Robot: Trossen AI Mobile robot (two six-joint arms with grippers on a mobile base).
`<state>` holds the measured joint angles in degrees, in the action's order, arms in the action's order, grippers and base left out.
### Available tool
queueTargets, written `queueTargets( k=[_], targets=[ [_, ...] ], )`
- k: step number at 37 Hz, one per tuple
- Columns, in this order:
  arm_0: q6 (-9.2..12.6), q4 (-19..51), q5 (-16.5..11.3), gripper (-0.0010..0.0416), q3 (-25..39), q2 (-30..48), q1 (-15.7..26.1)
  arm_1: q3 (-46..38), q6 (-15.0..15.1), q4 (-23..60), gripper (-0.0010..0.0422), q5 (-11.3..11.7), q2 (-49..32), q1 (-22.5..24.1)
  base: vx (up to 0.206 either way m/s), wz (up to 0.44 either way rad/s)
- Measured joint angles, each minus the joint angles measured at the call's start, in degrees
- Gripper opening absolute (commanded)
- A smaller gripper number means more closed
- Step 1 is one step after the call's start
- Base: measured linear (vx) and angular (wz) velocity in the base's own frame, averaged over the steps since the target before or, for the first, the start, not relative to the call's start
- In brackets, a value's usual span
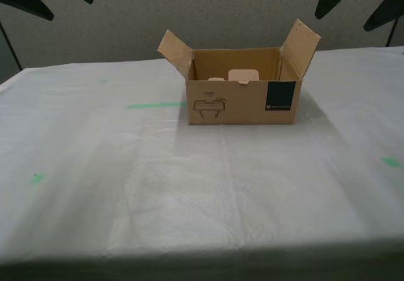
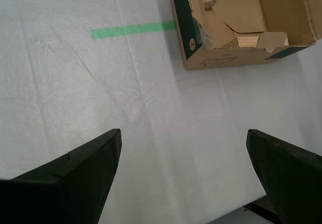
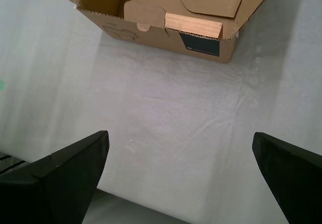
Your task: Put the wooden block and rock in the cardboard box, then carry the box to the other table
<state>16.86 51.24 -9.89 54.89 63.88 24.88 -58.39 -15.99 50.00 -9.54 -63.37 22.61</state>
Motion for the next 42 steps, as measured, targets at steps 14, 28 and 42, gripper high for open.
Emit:
queueTargets(
  k=[14,28,42],
  targets=[
    [0.0,0.0,0.0,0.0399,0.0,0.0,0.0,0.0,0.0,0.0,0.0339,0.0,0.0,0.0,0.0,0.0],
    [0.0,0.0,0.0,0.0399,0.0,0.0,0.0,0.0,0.0,0.0,0.0339,0.0,0.0,0.0,0.0,0.0],
    [0.0,0.0,0.0,0.0398,0.0,0.0,0.0,0.0,0.0,0.0,0.0339,0.0,0.0,0.0,0.0,0.0]
  ],
)
